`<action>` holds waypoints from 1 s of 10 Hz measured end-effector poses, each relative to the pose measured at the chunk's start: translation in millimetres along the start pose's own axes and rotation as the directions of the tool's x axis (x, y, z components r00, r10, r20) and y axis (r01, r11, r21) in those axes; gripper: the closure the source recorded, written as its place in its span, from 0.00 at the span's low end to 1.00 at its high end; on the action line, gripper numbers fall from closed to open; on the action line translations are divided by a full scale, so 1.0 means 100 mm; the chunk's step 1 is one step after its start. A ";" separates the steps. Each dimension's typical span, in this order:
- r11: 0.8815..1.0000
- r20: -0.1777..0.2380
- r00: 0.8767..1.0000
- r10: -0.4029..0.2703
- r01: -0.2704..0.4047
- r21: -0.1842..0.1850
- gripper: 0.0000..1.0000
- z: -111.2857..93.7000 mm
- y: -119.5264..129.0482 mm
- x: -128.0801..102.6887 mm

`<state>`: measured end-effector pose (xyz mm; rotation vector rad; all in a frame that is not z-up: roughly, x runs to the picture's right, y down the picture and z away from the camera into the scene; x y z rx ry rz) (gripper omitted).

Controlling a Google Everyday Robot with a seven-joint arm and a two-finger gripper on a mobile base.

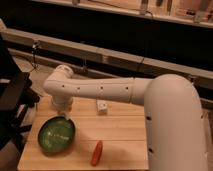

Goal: Place the white sponge in the ceramic bowl

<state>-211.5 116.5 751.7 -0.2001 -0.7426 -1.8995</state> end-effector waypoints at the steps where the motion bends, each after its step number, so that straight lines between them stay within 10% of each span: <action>1: 1.000 -0.002 1.000 -0.008 0.008 0.002 0.37 0.00 -0.04 0.00; 5: 0.999 -0.009 1.000 -0.029 0.030 0.032 0.20 0.00 -0.09 -0.01; 7: 0.991 -0.013 0.998 -0.067 0.068 0.115 0.21 0.00 -0.09 -0.02; 10: 0.995 -0.005 0.997 -0.077 0.077 0.068 0.47 0.02 -0.13 0.01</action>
